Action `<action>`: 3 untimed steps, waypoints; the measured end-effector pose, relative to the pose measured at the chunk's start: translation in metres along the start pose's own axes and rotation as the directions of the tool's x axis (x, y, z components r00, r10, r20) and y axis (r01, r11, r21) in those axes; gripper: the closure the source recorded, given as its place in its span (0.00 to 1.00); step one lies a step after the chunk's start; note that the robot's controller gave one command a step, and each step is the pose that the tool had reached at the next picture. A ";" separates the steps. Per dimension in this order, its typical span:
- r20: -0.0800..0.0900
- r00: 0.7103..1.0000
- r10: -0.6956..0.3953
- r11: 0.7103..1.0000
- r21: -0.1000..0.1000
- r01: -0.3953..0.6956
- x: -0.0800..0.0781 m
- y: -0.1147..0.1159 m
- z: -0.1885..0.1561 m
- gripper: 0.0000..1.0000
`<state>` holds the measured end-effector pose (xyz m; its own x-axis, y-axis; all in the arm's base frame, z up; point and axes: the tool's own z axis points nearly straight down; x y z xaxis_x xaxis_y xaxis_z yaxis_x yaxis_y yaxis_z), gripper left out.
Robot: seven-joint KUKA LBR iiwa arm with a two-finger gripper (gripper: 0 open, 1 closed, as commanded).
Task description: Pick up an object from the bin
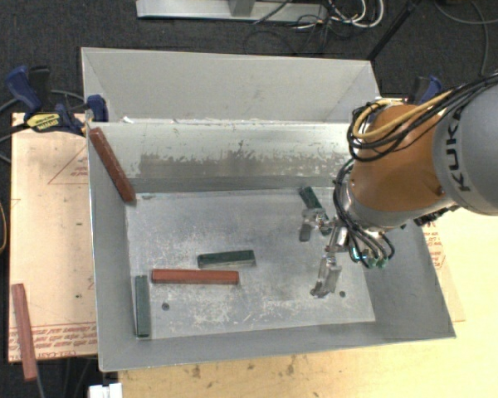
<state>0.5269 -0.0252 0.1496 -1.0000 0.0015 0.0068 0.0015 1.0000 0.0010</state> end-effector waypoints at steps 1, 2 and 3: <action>0.005 0.991 -0.131 0.991 -0.002 0.131 -0.038 0.058 0.071 0.00; 0.011 0.981 -0.192 0.981 -0.002 0.192 -0.061 0.148 0.079 0.00; 0.010 0.983 -0.185 0.983 0.001 0.185 -0.062 0.143 0.078 1.00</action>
Offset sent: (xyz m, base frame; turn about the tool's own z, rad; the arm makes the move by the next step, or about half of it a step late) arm 0.0378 0.0548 -0.0678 -0.1284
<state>0.5881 0.1183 0.0711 -0.9831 -0.1832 -0.0035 -0.1832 0.9831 0.0012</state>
